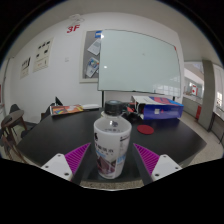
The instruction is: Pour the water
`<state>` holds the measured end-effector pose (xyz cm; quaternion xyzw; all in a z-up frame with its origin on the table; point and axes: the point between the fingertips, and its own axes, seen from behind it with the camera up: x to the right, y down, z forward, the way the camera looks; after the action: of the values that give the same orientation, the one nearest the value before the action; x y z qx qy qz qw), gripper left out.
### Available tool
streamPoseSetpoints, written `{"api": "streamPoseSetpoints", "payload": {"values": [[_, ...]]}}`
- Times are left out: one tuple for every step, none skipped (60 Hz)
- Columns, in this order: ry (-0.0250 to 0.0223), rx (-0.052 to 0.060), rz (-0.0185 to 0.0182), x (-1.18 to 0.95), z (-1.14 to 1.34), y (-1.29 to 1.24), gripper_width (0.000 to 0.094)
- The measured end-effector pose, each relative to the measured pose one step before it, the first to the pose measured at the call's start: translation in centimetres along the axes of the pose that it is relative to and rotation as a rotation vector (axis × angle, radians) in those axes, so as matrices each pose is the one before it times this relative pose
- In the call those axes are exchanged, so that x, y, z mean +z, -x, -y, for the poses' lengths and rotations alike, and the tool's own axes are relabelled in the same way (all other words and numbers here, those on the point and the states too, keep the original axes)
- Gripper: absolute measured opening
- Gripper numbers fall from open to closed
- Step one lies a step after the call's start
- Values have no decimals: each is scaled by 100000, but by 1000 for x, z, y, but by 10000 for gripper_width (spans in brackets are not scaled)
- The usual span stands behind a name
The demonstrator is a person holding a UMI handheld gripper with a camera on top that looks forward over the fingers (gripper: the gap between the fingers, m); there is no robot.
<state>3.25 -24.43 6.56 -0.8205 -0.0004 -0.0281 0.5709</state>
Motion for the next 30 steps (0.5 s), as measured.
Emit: {"api": "streamPoseSetpoints", "payload": {"values": [[-388, -315, 274, 416, 40, 155, 831], [-566, -383, 64, 424, 55, 77, 822], [-681, -274, 25, 409, 60, 85, 805], [-533, -158, -49, 354, 8, 72, 755], [-441, -88, -18, 390, 5, 6, 705], [-404, 51, 122, 374, 20, 78, 655], [-367, 63, -585, 357, -35, -246, 606], [-766, 287, -190, 182, 47, -3, 556], [-1360, 335, -145, 143, 229, 83, 557], [-680, 289, -40, 155, 114, 57, 549], [-257, 247, 173, 103, 66, 98, 537], [-242, 112, 165, 99, 57, 79, 527], [-293, 158, -48, 66, 65, -11, 519], [-225, 260, -445, 53, 45, -95, 497], [-208, 380, -636, 12, 29, -132, 487], [-397, 443, -409, 94, -105, -52, 473], [-11, 338, -39, -34, 116, -101, 463], [58, 93, 242, -49, 22, 23, 448], [132, -70, 304, -23, -7, 30, 438], [236, -83, 369, -16, -20, 38, 425], [286, 61, 249, -28, -2, -7, 423], [267, 82, 121, -27, 21, -28, 429], [45, 145, -476, -68, 98, -185, 398], [-164, 70, -640, 4, -11, -110, 399], [-76, -331, -284, -32, 88, -130, 398], [192, -815, -306, -59, 57, -178, 405], [306, -1240, -710, 63, 190, -52, 379], [-63, -1344, -933, -11, 112, -328, 380], [118, -1633, -810, -67, 136, -354, 379], [144, -1813, -1137, -46, 139, -460, 379]]}}
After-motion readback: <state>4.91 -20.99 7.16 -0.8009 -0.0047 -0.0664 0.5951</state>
